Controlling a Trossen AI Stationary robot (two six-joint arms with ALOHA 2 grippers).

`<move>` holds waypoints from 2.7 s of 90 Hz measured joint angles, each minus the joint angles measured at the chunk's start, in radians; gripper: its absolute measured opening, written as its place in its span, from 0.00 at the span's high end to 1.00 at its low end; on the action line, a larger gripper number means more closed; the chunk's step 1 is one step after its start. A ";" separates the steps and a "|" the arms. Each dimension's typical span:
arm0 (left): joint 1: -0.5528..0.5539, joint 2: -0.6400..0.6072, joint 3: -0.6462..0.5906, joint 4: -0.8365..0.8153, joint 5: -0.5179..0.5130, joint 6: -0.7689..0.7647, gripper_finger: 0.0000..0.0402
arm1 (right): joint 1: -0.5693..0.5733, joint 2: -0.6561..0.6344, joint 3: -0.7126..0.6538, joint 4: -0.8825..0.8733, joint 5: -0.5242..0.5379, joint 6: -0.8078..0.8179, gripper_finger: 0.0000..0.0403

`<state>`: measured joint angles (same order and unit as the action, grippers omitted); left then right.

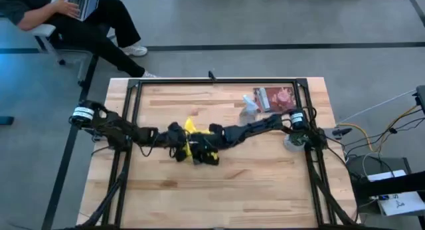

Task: Apply microfiber cloth
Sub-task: Wipe the black cellphone with the yellow microfiber cloth

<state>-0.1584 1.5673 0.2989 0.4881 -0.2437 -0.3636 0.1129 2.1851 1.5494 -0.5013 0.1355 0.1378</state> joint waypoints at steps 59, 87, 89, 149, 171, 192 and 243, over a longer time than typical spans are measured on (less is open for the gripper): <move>-0.436 0.005 0.002 0.263 -0.007 -0.092 1.00 | 0.301 -0.148 0.013 -0.134 0.180 0.052 1.00; -0.471 -0.002 0.110 0.271 0.027 -0.044 1.00 | 0.314 -0.129 0.011 -0.049 0.066 0.243 0.80; -0.471 -0.002 0.123 0.269 0.027 -0.044 1.00 | 0.312 -0.129 0.011 -0.032 0.044 0.276 0.78; -0.464 -0.005 0.260 -0.176 -0.293 -0.127 1.00 | 0.310 -0.120 -0.019 0.073 0.084 0.523 0.04; -0.464 -0.006 0.186 -0.216 -0.299 -0.321 1.00 | 0.310 -0.120 -0.032 0.090 0.105 0.516 0.02; -0.477 -0.008 0.151 -0.208 -0.313 -0.455 1.00 | 0.301 -0.072 -0.036 0.150 0.119 0.478 0.01; -0.491 0.029 0.213 -0.152 -0.264 -0.615 1.00 | 0.273 0.018 -0.034 0.201 0.129 0.356 0.01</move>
<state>-0.6495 1.5961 0.5116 0.3356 -0.5074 -0.9791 0.3862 2.2034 1.5154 -0.3004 0.2640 0.4937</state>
